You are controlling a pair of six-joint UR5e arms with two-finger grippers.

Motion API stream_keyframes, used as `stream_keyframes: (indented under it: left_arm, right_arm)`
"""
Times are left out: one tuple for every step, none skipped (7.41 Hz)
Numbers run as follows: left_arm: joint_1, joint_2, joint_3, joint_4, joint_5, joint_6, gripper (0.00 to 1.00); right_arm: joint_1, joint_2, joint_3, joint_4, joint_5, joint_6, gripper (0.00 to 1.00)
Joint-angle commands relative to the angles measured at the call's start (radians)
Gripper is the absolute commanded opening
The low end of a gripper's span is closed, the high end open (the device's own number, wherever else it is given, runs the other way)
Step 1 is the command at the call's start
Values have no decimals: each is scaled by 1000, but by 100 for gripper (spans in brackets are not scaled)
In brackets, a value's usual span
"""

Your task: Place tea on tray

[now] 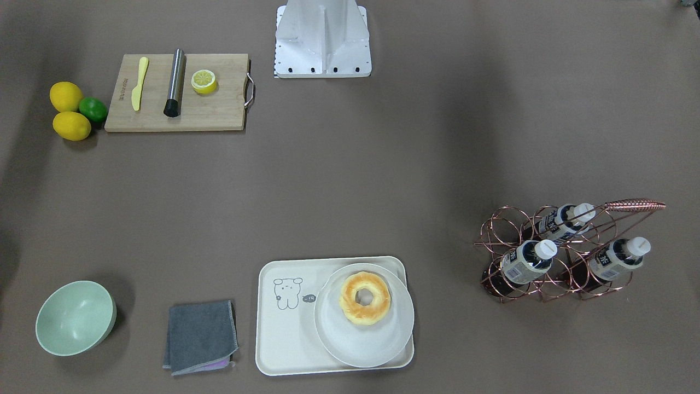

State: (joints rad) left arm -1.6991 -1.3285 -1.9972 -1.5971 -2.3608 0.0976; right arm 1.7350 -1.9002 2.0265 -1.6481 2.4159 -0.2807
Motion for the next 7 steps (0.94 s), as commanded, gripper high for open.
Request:
stream_keyframes:
  left_arm:
    - [1, 0, 0, 0, 0, -1, 97]
    - [1, 0, -8, 0, 0, 1, 97]
    - [1, 2, -12, 0, 0, 7, 98]
    - [1, 2, -11, 0, 0, 8, 98]
    - [6, 2, -12, 8, 0, -4, 97]
    - [10, -1, -21, 6, 0, -7, 97]
    - [21, -23, -21, -1, 0, -56, 95]
  right_arm:
    - [0, 0, 1, -1, 0, 0, 100]
    - [0, 0, 0, 1, 2, 0, 100]
    - [1, -3, 3, 1, 9, 0, 100]
    - [2, -5, 5, 1, 14, 0, 100]
    - [2, -3, 5, 1, 12, 0, 100]
    - [2, -5, 8, 1, 12, -6, 100]
    - [2, -11, 8, 1, 12, -8, 100]
